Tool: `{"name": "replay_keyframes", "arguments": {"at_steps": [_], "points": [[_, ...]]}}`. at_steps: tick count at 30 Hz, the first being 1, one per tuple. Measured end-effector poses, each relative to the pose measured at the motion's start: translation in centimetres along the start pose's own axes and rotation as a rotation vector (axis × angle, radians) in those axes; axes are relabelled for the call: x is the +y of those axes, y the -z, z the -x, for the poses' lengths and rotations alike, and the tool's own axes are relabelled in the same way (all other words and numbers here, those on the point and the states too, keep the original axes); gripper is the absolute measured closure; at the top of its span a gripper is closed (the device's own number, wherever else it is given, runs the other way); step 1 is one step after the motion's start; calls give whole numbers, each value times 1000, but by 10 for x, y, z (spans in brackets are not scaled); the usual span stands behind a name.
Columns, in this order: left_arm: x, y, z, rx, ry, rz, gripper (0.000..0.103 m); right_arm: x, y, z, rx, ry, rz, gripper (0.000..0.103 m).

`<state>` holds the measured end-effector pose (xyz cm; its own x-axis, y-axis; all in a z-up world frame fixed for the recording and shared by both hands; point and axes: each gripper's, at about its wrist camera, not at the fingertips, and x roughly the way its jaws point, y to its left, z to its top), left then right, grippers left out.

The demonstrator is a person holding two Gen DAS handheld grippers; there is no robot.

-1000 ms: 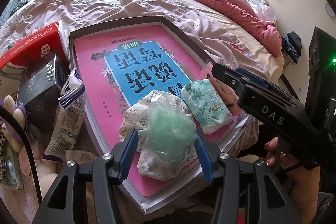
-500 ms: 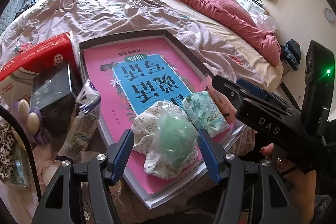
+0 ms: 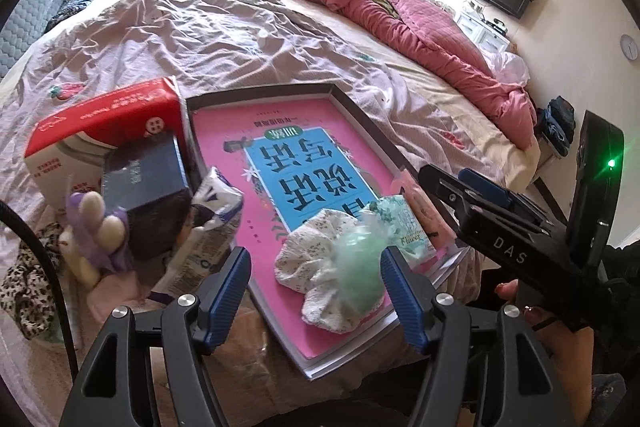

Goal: Organize soft objects
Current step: 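Move both open tools back toward the pile of soft items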

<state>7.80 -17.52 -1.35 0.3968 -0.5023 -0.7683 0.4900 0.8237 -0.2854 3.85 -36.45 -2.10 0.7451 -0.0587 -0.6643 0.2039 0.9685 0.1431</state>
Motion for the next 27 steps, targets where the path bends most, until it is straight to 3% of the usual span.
{"name": "replay_keyframes", "arguments": {"at_steps": [16,27], "points": [[15,-2,25,-47,-84,19,31,19,-10,20,-41,-12,37,29],[27,-1,46,-84,-101,43,30,37,-17,31,-58,-20,69,29]]}}
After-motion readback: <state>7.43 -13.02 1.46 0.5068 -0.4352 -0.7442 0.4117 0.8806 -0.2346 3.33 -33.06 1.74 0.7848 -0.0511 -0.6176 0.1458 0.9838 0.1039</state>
